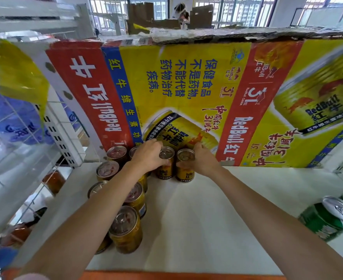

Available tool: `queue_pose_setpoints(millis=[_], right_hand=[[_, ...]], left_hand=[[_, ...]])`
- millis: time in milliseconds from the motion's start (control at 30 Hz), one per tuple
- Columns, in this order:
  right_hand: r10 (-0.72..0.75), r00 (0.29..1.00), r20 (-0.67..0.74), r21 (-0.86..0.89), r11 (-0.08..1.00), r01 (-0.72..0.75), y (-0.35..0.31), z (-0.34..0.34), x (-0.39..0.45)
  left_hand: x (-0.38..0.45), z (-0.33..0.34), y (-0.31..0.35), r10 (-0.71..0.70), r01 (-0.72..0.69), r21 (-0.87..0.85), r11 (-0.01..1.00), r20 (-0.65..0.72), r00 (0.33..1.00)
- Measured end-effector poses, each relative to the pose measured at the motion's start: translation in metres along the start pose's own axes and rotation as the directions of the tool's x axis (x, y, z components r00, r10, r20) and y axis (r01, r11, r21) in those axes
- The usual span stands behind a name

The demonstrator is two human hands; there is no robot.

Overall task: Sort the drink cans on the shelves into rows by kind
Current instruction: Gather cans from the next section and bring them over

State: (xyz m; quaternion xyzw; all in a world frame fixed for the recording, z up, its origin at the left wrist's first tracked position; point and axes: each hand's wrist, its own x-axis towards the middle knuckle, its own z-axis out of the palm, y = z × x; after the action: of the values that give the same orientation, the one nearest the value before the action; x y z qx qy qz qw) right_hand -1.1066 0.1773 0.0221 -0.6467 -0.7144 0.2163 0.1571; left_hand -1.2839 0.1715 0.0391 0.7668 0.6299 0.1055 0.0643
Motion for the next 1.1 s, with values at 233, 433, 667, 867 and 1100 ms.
queue_pose_setpoints(millis=[233, 433, 667, 867, 1100], right_hand=[[0.069, 0.991, -0.112, 0.028, 0.997, -0.066, -0.011, 0.010, -0.002], [0.047, 0.998, -0.030, 0.006, 0.999, -0.047, -0.007, 0.003, -0.005], [0.089, 0.995, -0.036, -0.095, 0.991, -0.092, -0.010, 0.001, -0.014], [-0.018, 0.999, 0.029, -0.146, 0.989, 0.022, 0.005, -0.009, -0.022], [-0.250, 0.959, 0.134, -0.223, 0.935, 0.275, 0.033, -0.041, -0.066]], left_hand=[[-0.005, -0.001, 0.002, -0.020, 0.020, 0.003, 1.000, -0.035, 0.999], [-0.009, 0.004, 0.004, -0.050, 0.049, -0.010, 0.999, -0.051, 0.997], [-0.014, 0.000, 0.011, -0.046, 0.045, 0.049, 0.998, 0.011, 0.999], [-0.030, -0.008, 0.016, 0.015, -0.013, 0.086, 0.996, -0.023, 1.000], [-0.055, -0.013, 0.047, 0.148, -0.154, 0.204, 0.967, 0.044, 0.988]])
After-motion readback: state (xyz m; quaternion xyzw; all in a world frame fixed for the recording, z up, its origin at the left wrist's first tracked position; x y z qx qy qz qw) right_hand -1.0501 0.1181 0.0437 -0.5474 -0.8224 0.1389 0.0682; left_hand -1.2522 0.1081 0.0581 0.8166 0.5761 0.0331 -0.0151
